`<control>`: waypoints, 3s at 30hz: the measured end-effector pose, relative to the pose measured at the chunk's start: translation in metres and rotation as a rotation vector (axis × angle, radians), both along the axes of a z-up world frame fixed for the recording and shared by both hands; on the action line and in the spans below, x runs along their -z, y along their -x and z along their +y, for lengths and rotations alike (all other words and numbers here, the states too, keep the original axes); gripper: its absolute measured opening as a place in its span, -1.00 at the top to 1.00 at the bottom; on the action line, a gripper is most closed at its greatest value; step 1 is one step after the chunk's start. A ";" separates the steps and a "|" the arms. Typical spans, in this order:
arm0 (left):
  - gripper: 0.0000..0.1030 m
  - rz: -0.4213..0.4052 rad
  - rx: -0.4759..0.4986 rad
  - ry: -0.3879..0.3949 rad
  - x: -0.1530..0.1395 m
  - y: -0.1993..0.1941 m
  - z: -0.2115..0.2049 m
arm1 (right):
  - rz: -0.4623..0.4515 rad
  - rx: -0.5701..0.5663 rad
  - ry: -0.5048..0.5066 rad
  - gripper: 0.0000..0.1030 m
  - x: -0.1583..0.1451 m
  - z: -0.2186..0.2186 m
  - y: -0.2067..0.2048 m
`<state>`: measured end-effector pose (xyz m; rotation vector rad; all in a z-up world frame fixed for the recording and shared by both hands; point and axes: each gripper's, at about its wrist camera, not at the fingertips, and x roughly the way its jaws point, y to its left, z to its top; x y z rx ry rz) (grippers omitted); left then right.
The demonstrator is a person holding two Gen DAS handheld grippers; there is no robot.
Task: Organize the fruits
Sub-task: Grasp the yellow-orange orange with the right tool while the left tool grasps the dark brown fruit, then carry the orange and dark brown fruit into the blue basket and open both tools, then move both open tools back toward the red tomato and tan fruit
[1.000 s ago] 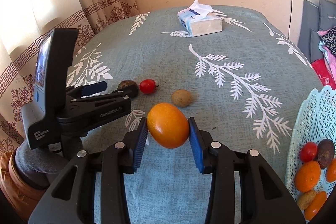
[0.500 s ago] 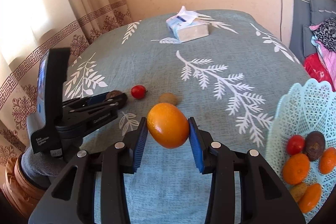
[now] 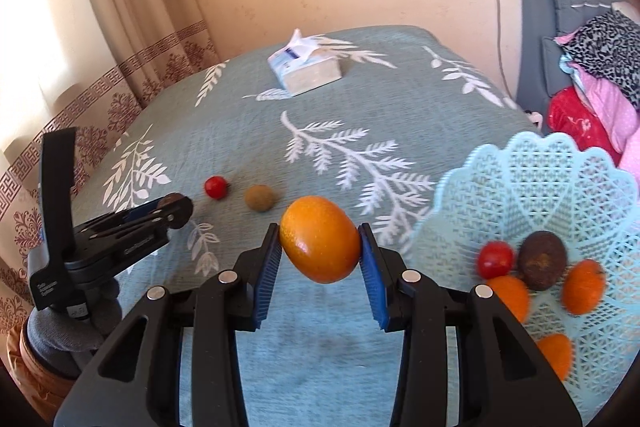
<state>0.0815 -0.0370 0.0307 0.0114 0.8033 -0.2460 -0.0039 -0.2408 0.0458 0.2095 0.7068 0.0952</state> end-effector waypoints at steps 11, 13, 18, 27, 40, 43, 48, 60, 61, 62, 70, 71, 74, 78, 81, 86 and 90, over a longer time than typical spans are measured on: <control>0.25 -0.023 0.045 -0.010 -0.012 0.015 -0.029 | -0.024 0.124 0.059 0.22 -0.003 -0.040 0.020; 0.25 -0.028 0.058 -0.014 -0.014 0.017 -0.036 | -0.026 0.141 0.067 0.22 -0.004 -0.047 0.025; 0.25 -0.042 0.091 -0.022 -0.020 0.024 -0.053 | -0.029 0.187 0.079 0.22 -0.004 -0.065 0.034; 0.25 -0.061 0.161 -0.039 -0.029 0.037 -0.088 | -0.026 0.253 0.074 0.22 -0.001 -0.093 0.048; 0.25 -0.075 0.268 -0.049 -0.036 0.054 -0.136 | -0.030 0.345 0.063 0.22 0.001 -0.129 0.069; 0.25 -0.074 0.296 -0.050 -0.035 0.058 -0.147 | -0.026 0.364 0.049 0.22 0.002 -0.137 0.074; 0.25 -0.062 0.332 -0.045 -0.033 0.063 -0.161 | -0.020 0.372 0.042 0.22 0.005 -0.141 0.075; 0.25 -0.042 0.438 -0.019 -0.032 0.081 -0.196 | -0.031 0.404 0.012 0.12 0.003 -0.149 0.078; 0.24 -0.038 0.449 -0.013 -0.031 0.083 -0.199 | -0.034 0.406 0.012 0.09 0.003 -0.149 0.078; 0.24 -0.036 0.456 -0.009 -0.031 0.085 -0.201 | -0.037 0.409 0.013 0.07 0.002 -0.149 0.079; 0.11 -0.042 0.450 0.009 -0.034 0.087 -0.200 | -0.050 0.420 0.017 0.07 0.000 -0.150 0.082; 0.10 -0.042 0.445 0.010 -0.034 0.086 -0.199 | -0.051 0.419 0.018 0.07 -0.001 -0.150 0.083; -0.08 -0.047 0.428 0.013 -0.036 0.085 -0.194 | -0.055 0.417 0.020 0.07 -0.002 -0.149 0.083; -0.23 -0.058 0.391 0.020 -0.040 0.081 -0.183 | -0.065 0.426 0.018 0.07 -0.005 -0.149 0.086; -0.23 -0.063 0.362 0.025 -0.042 0.076 -0.173 | -0.073 0.432 0.018 0.07 -0.007 -0.148 0.088; -0.27 -0.070 0.324 0.032 -0.045 0.070 -0.159 | -0.079 0.422 0.022 0.07 -0.009 -0.142 0.087; -0.43 -0.087 0.291 0.021 -0.045 0.067 -0.148 | -0.096 0.399 0.028 0.07 -0.013 -0.133 0.085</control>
